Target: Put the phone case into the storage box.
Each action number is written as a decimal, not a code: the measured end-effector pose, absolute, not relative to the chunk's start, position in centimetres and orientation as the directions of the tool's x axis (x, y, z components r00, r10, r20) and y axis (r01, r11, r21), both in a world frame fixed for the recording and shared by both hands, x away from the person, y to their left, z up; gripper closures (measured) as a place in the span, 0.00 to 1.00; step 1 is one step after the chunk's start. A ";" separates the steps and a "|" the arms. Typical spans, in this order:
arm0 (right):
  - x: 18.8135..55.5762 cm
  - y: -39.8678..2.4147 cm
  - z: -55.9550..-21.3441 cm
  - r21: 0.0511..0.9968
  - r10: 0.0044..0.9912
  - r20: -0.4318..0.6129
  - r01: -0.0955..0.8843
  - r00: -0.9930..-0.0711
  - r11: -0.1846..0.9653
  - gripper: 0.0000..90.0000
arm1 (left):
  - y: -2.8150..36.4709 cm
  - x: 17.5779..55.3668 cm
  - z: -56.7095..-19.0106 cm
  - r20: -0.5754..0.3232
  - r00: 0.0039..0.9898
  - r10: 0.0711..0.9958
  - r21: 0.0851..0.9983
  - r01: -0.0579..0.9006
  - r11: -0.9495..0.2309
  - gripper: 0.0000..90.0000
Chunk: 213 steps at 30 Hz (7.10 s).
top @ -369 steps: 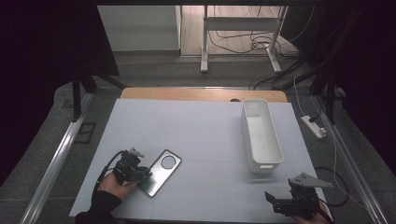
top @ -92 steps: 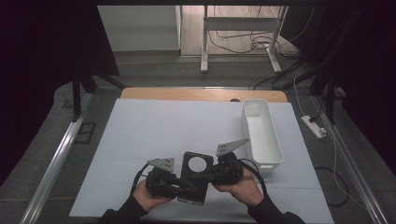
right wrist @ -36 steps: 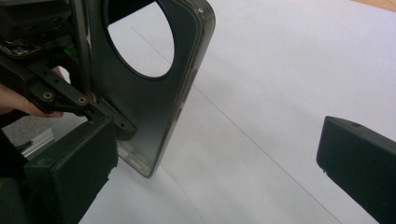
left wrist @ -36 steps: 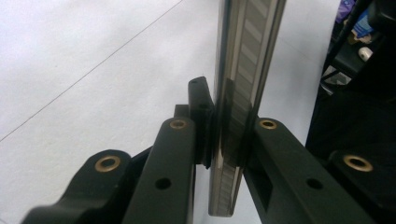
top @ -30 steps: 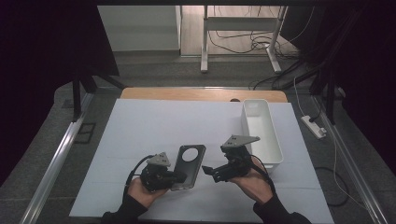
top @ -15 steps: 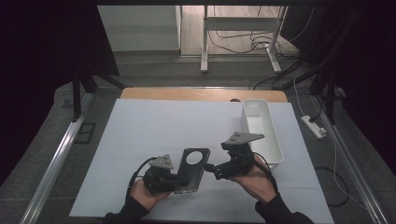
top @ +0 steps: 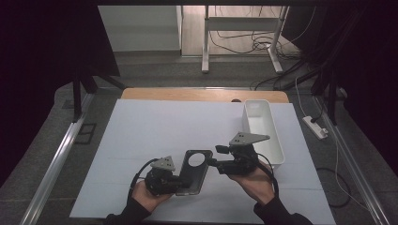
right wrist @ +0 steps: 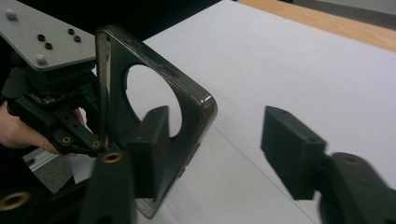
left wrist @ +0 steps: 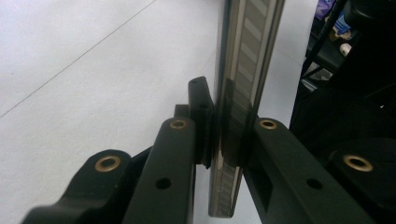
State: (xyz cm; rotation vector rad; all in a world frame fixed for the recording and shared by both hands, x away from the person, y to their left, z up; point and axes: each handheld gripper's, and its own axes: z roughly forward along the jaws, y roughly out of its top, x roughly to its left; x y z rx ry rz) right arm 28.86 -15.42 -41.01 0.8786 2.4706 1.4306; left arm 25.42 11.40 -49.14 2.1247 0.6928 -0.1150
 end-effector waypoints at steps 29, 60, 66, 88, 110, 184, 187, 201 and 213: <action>28.6 -15.9 -40.7 0.862 0.497 0.178 0.378 -0.849 0.337 0.88 | 11.2 25.4 -49.3 -0.347 0.859 0.376 0.725 0.500 -0.473 0.93; 28.6 -15.9 -40.6 0.854 0.502 0.225 0.417 -0.835 0.311 0.90 | 10.6 25.5 -49.7 -0.350 0.875 0.335 0.750 0.476 -0.460 0.58; 28.6 -15.9 -40.5 0.851 0.510 0.221 0.420 -0.831 0.315 0.90 | 10.7 25.5 -49.4 -0.338 0.874 0.348 0.768 0.470 -0.435 0.39; 29.5 -17.8 -39.6 0.846 0.590 0.192 0.437 -0.784 0.306 0.90 | 13.5 24.7 -48.2 -0.254 0.864 0.435 0.817 0.432 -0.381 0.05; 31.4 -19.7 -38.3 0.851 0.639 0.194 0.452 -0.745 0.268 0.90 | 19.4 20.6 -49.0 -0.147 0.772 0.619 0.793 0.466 -0.393 0.00; 42.9 -28.2 -31.7 0.907 0.803 0.033 0.356 -0.595 0.226 0.90 | 25.0 17.9 -50.5 -0.163 0.574 0.802 0.762 0.590 -0.267 0.00; 43.2 -28.4 -31.6 0.907 0.807 0.030 0.355 -0.590 0.225 0.90 | 25.0 17.9 -50.5 -0.162 0.574 0.802 0.762 0.590 -0.269 0.00; 45.2 -30.1 -31.3 0.909 0.836 0.018 0.357 -0.549 0.215 0.90 | 24.9 17.9 -50.6 -0.160 0.577 0.801 0.758 0.591 -0.275 0.00; 47.0 -31.4 -31.1 0.908 0.853 -0.004 0.355 -0.522 0.221 0.91 | 24.9 18.0 -50.6 -0.161 0.576 0.801 0.756 0.594 -0.275 0.00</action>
